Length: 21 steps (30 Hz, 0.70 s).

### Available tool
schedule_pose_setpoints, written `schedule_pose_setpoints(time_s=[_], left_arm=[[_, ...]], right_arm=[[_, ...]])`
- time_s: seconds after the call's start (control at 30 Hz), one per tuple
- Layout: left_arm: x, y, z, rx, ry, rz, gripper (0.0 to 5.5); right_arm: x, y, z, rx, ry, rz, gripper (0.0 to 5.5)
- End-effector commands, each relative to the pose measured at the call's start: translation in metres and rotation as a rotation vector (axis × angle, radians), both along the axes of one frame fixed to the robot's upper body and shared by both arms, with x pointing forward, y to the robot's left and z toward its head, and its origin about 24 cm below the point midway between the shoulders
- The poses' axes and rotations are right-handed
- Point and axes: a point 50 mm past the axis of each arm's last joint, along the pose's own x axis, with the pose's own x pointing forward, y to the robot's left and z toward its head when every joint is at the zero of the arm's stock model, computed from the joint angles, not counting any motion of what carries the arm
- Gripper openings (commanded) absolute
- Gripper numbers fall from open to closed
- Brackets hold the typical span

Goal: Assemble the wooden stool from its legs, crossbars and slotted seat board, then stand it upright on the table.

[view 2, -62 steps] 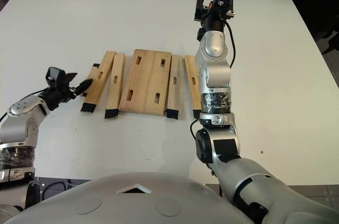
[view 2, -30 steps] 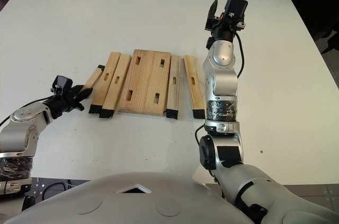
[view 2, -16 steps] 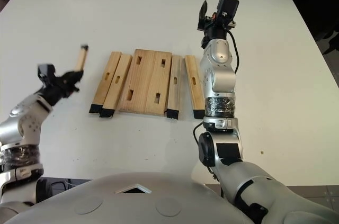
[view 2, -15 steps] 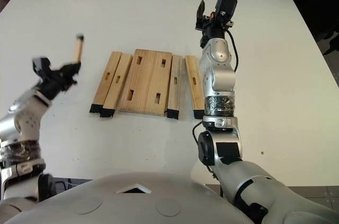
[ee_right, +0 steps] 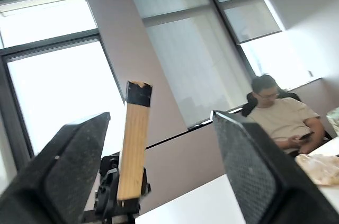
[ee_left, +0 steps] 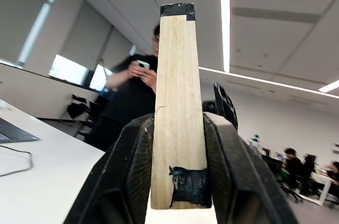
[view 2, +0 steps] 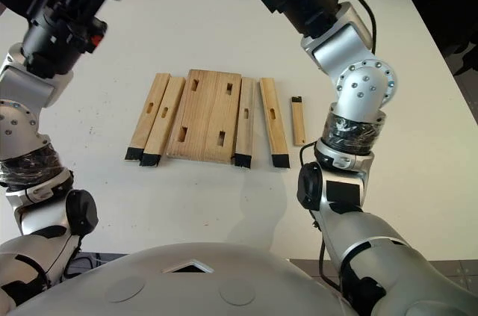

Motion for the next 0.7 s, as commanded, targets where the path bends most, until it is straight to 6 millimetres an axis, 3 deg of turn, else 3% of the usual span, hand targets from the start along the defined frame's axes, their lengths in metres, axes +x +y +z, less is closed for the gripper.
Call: schedule_pose_setpoints(time_s=[0.03,0.23,0.57,0.7], left_arm=[[-0.007,-0.007,-0.006,0.071,0.018,-0.132,1.30],[-0.012,-0.016,-0.013,0.097,0.048,-0.248,1.30],[-0.013,-0.020,-0.017,0.117,0.062,-0.278,1.30],[-0.015,-0.022,-0.019,0.114,0.065,-0.283,1.30]], right_arm=[[-0.013,0.000,0.019,-0.015,-0.073,0.108,3.51],[-0.016,0.005,0.018,-0.073,-0.046,0.202,3.51],[-0.021,0.012,0.011,-0.164,-0.017,0.293,3.51],[-0.022,0.014,0.008,-0.177,0.000,0.309,2.95]])
